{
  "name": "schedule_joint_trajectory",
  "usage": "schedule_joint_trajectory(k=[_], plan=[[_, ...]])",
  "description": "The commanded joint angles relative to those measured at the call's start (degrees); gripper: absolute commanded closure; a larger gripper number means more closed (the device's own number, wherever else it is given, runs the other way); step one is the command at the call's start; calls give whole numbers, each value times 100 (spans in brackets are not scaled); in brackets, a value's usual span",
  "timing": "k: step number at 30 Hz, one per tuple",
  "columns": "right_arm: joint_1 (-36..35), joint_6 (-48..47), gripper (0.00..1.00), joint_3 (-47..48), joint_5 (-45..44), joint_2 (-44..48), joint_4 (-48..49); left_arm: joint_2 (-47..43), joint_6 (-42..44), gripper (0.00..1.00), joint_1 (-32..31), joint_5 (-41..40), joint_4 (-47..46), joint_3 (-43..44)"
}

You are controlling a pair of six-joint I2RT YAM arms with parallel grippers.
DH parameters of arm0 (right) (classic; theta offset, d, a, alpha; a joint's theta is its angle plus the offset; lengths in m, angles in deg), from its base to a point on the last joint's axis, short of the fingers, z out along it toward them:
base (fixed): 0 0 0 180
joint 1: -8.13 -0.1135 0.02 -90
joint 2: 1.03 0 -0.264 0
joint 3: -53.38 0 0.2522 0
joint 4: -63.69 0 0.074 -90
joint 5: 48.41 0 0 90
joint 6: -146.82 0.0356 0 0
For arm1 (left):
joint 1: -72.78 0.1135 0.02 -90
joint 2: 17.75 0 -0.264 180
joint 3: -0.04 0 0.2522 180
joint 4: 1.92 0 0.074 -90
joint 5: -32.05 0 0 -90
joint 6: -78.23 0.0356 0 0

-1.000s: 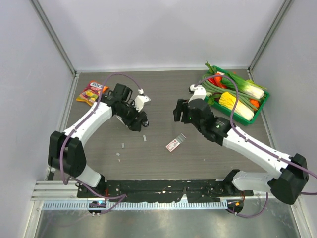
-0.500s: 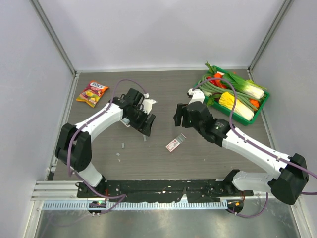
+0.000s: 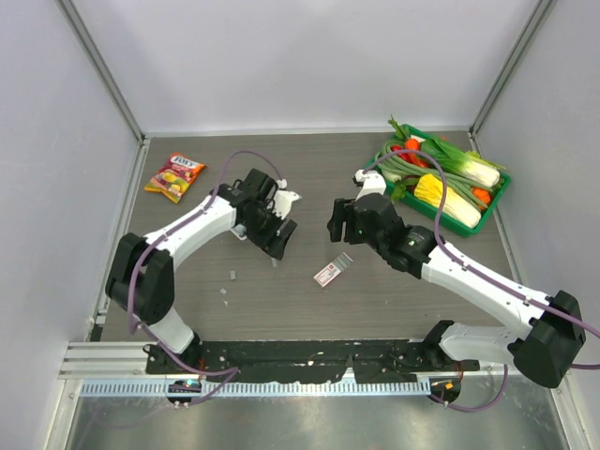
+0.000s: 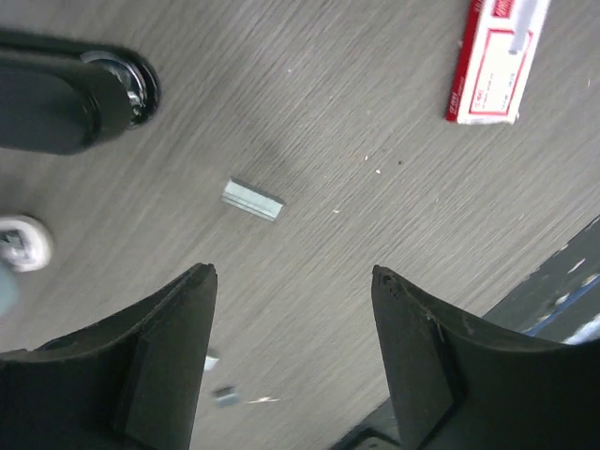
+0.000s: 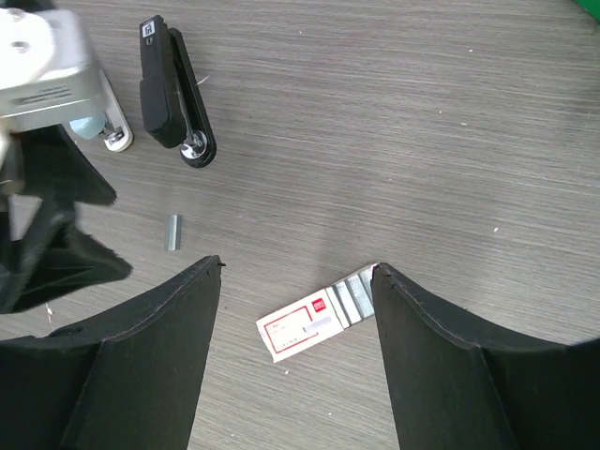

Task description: Unload the staples from the stapler

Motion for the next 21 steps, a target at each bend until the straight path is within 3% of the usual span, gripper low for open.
schedule_joint_trajectory(k=[1,2,7,9,21], plan=[[2,-57,30,-19,119,203,160,-1045,2999,30,-15,195,419,270],[2,-83,29,-19,137,212,151,-1273,4345,30,-24,195,490,147],[2,-84,29,-63,189,326,326,-2802,8211,25,-15,63,946,-1118],[2,-57,29,-107,233,370,432,-2945,9589,25,-24,-77,1123,-1539],[2,-294,30,-195,620,703,564,-995,10985,28,-173,353,622,-1103]])
